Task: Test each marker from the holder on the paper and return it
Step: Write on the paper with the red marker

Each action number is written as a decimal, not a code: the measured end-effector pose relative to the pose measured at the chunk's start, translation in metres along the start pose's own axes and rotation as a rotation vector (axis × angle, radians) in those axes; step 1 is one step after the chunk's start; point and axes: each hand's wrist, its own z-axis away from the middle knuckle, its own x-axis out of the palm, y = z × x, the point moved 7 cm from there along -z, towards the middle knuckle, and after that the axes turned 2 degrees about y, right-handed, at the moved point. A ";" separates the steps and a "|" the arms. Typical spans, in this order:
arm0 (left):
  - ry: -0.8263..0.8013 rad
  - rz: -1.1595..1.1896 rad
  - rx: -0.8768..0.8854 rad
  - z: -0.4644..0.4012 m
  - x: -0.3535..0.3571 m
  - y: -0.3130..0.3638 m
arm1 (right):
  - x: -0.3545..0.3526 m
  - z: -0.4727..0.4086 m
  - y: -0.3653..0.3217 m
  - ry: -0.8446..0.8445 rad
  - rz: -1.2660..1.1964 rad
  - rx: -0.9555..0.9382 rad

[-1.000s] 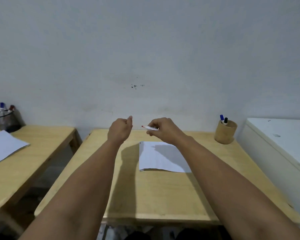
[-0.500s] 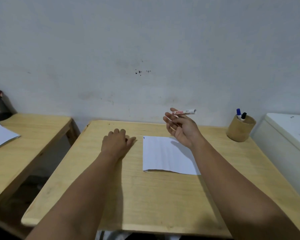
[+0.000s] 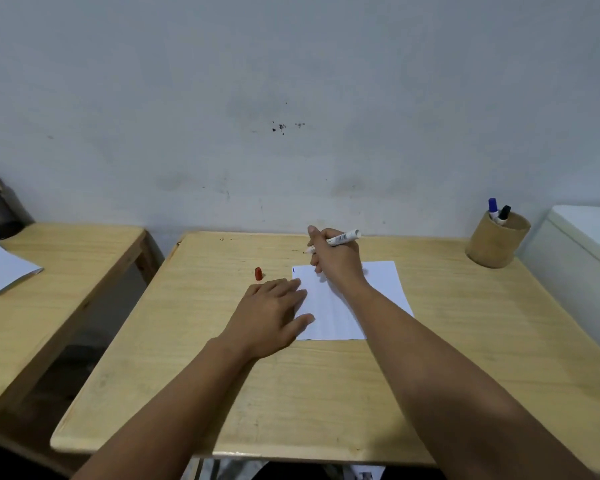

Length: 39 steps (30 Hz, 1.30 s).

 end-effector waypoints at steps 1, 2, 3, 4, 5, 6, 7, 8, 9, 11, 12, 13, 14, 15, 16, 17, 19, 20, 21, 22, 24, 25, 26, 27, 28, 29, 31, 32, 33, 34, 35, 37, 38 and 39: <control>0.009 -0.005 -0.004 0.002 0.001 0.000 | 0.005 0.000 0.005 0.001 0.001 -0.010; 0.015 -0.009 -0.007 0.003 0.002 0.001 | 0.009 0.001 0.009 -0.004 -0.003 -0.019; 0.019 -0.013 -0.008 0.005 0.002 0.001 | 0.012 0.003 0.015 -0.012 0.007 -0.024; 0.022 -0.010 -0.010 0.006 0.001 0.001 | 0.014 0.004 0.020 -0.018 0.028 -0.031; 0.024 -0.001 -0.015 0.006 0.001 0.001 | 0.016 0.006 0.024 -0.021 0.056 -0.040; 0.027 0.007 -0.023 0.006 0.000 0.001 | 0.017 0.006 0.028 -0.020 0.074 -0.043; 0.028 0.009 -0.039 0.007 0.000 0.000 | 0.017 0.005 0.031 -0.016 0.084 -0.037; 0.025 0.004 -0.060 0.008 0.001 0.000 | 0.018 0.003 0.034 -0.014 0.085 -0.030; 0.015 -0.006 -0.086 0.009 0.002 -0.002 | 0.018 0.001 0.035 -0.012 0.084 -0.020; -0.015 -0.026 -0.145 0.014 0.004 -0.006 | 0.019 0.000 0.037 -0.008 0.085 -0.006; -0.026 -0.036 -0.171 0.017 0.004 -0.007 | 0.019 -0.001 0.038 -0.008 0.081 -0.007; -0.032 -0.042 -0.191 0.018 0.004 -0.009 | 0.019 -0.001 0.039 -0.007 0.082 -0.008; -0.036 -0.046 -0.206 0.020 0.003 -0.010 | 0.019 -0.001 0.040 -0.005 0.086 -0.011; -0.038 -0.048 -0.216 0.020 0.002 -0.010 | 0.019 -0.001 0.040 0.000 0.094 -0.014; -0.040 -0.051 -0.222 0.020 0.002 -0.010 | 0.019 -0.002 0.041 0.003 0.101 -0.016; -0.043 -0.050 -0.228 0.020 0.001 -0.010 | 0.020 -0.002 0.041 0.003 0.102 -0.018; -0.044 -0.046 -0.236 0.020 0.001 -0.009 | 0.020 -0.002 0.042 -0.004 0.091 -0.019; -0.041 -0.043 -0.239 0.020 0.001 -0.009 | 0.021 -0.003 0.042 -0.004 0.092 -0.022; -0.038 -0.039 -0.240 0.020 0.001 -0.009 | 0.021 -0.003 0.043 -0.003 0.100 -0.026; -0.039 -0.035 -0.241 0.020 0.000 -0.009 | 0.021 -0.003 0.043 -0.002 0.113 -0.030; -0.040 -0.032 -0.241 0.019 0.000 -0.009 | 0.021 -0.003 0.042 -0.005 0.138 -0.033; -0.038 -0.030 -0.240 0.019 -0.001 -0.009 | 0.021 -0.003 0.041 -0.009 0.143 -0.033; -0.037 -0.027 -0.239 0.019 -0.001 -0.009 | 0.022 -0.003 0.041 -0.012 0.147 -0.032; -0.037 -0.025 -0.240 0.019 -0.001 -0.009 | 0.022 -0.003 0.041 -0.014 0.146 -0.033; -0.033 -0.023 -0.240 0.019 -0.001 -0.009 | 0.022 -0.003 0.041 -0.016 0.141 -0.031; -0.026 -0.019 -0.241 0.019 -0.001 -0.009 | 0.022 -0.004 0.042 -0.015 0.129 -0.026; -0.023 -0.018 -0.241 0.019 -0.001 -0.009 | 0.021 -0.004 0.043 -0.014 0.094 -0.015; -0.027 -0.023 -0.241 0.019 0.000 -0.009 | 0.020 -0.003 0.043 -0.012 0.068 -0.014; -0.030 -0.026 -0.239 0.019 0.000 -0.010 | 0.020 -0.002 0.041 -0.011 0.035 -0.015; -0.026 -0.020 -0.235 0.019 0.001 -0.010 | 0.020 -0.002 0.040 -0.008 -0.008 -0.013; -0.005 -0.006 -0.232 0.019 -0.001 -0.009 | 0.020 -0.002 0.038 -0.005 -0.061 -0.009; 0.168 0.063 -0.249 0.018 -0.014 -0.010 | 0.019 -0.003 0.035 -0.013 -0.152 0.007; 0.300 0.098 -0.275 0.017 -0.025 -0.014 | 0.020 -0.004 0.033 -0.030 -0.179 0.018; 0.414 0.116 -0.309 0.017 -0.035 -0.019 | 0.020 -0.003 0.030 -0.049 -0.189 0.029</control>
